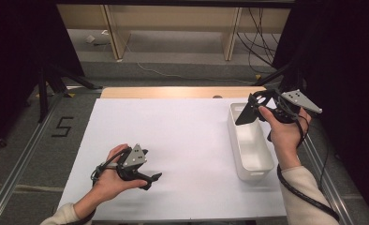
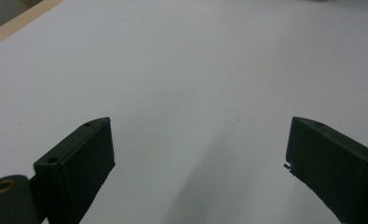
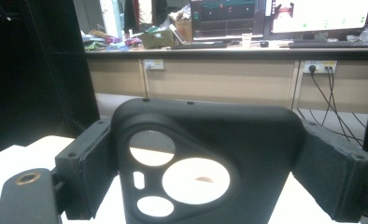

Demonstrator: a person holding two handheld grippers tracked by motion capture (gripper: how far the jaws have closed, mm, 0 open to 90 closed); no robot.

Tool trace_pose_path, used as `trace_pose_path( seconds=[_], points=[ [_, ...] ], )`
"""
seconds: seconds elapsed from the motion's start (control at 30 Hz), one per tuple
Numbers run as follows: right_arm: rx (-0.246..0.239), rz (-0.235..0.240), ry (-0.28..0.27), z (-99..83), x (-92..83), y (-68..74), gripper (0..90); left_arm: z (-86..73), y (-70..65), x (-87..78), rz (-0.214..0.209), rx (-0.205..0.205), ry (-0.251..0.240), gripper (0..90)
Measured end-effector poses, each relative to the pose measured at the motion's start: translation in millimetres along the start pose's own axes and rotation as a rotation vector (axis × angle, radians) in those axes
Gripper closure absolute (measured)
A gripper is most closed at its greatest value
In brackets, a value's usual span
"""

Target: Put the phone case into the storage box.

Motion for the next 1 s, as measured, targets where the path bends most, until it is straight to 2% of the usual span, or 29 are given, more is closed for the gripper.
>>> trace_pose_path(
  seconds=[1.0],
  points=[
    [-0.015, -0.02, 0.012, -4.4, 9.2, -6.5, 14.8, 0.6, 0.1, 0.5, 0.002, 0.0, -0.004, 7.5]
  ],
)
Point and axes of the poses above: each handheld gripper's, and its own axes: x roughly forward along the jaws, z roughly out of its top, y roughly to its left, the point moved 6 cm from there along x, roughly forward along the jaws, and after that the axes turned 9 degrees about -y, right-handed, at the moved point
